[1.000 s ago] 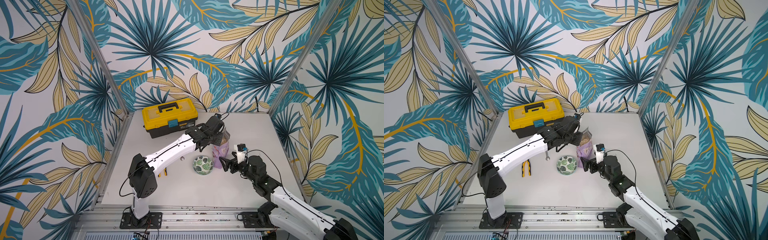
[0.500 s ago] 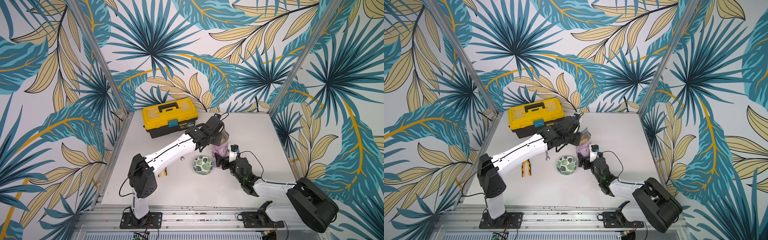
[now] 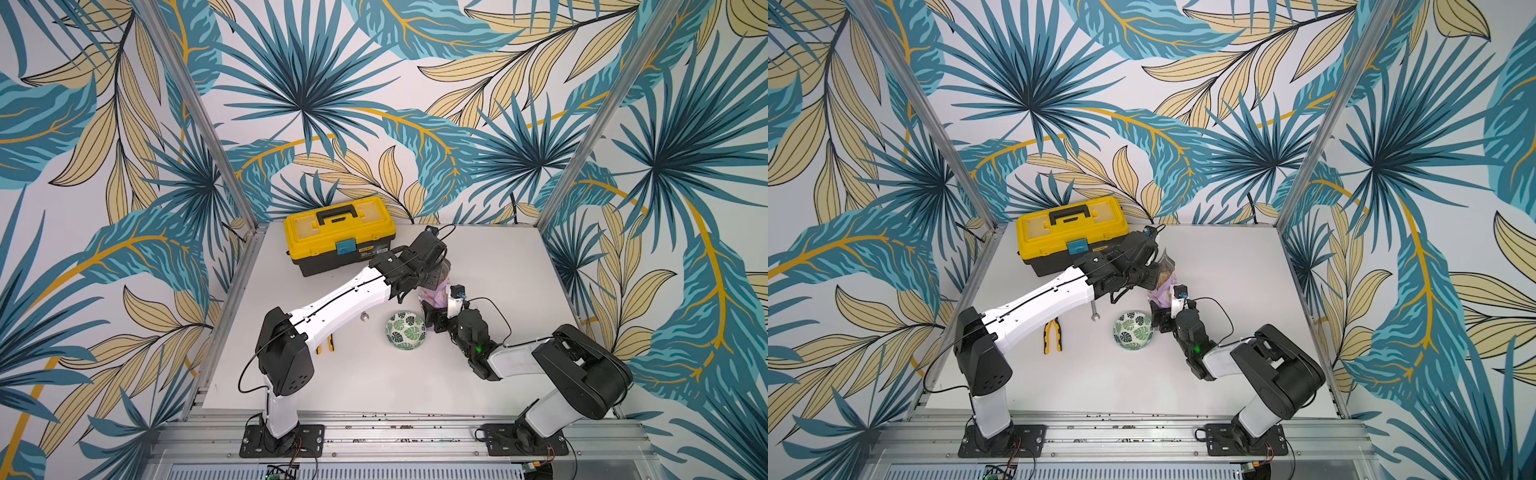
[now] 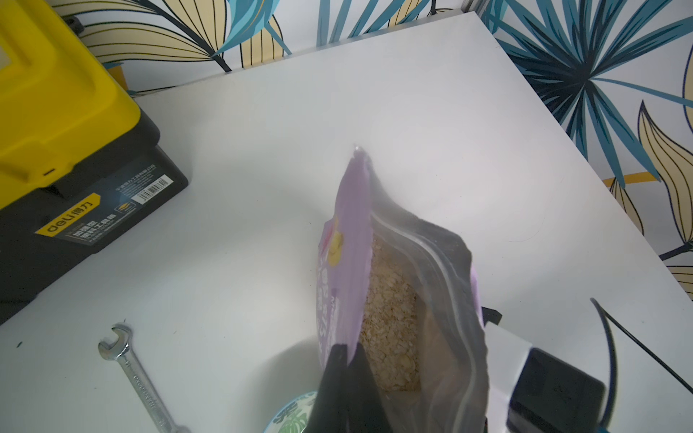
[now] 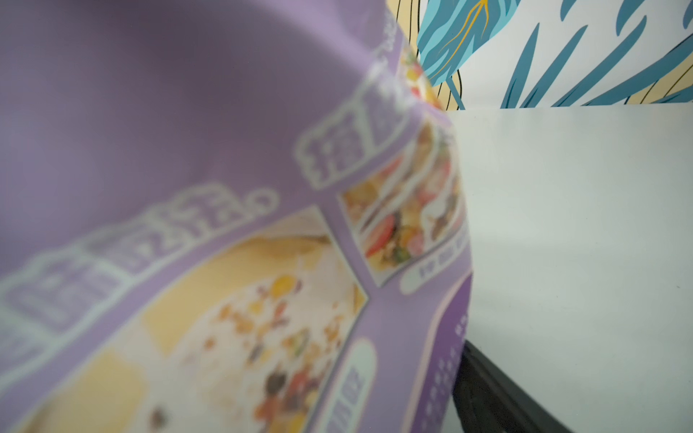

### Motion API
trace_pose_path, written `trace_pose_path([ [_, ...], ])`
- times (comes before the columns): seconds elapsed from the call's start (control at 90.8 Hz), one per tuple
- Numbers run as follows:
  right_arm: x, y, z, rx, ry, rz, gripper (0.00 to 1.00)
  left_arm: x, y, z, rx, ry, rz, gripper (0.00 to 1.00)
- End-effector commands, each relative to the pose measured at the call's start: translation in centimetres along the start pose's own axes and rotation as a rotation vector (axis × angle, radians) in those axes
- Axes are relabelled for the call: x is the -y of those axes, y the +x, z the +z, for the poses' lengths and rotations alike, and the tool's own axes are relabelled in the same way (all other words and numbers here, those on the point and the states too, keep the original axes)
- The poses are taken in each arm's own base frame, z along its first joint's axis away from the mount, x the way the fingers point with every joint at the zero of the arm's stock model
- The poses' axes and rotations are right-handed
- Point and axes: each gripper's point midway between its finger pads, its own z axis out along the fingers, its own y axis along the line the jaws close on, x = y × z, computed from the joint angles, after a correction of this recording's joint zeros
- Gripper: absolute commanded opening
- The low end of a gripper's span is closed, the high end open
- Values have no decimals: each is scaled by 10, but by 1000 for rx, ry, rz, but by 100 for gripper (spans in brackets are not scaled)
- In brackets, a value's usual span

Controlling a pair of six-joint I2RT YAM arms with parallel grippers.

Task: Pour the oats into the breakfast bowl
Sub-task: Pick up the oats bag from the center of the board.

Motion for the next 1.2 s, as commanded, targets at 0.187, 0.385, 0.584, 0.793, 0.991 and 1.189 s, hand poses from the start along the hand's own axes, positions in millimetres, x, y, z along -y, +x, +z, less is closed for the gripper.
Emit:
trace_pose_path([
  [0.187, 27, 40, -5, -137, 50, -19, 41, -1, -31, -33, 107, -14, -24, 0],
  [0.385, 41, 35, -9, -138, 80, -19, 13, -27, -27, -39, 113, -145, -4, 0],
  [0.584, 48, 20, -15, -115, 104, -63, 0, -46, -22, -43, 108, -250, 24, 0],
  [0.793, 44, -4, -17, -83, 102, -160, 0, -45, -21, -37, 112, -179, -31, 16],
  [0.991, 34, -16, -17, -53, 52, -172, 0, -28, -28, -25, 121, 4, -127, 42],
  [1.189, 34, -18, -18, -54, 55, -187, 0, -13, -30, -18, 110, 87, -134, 56],
])
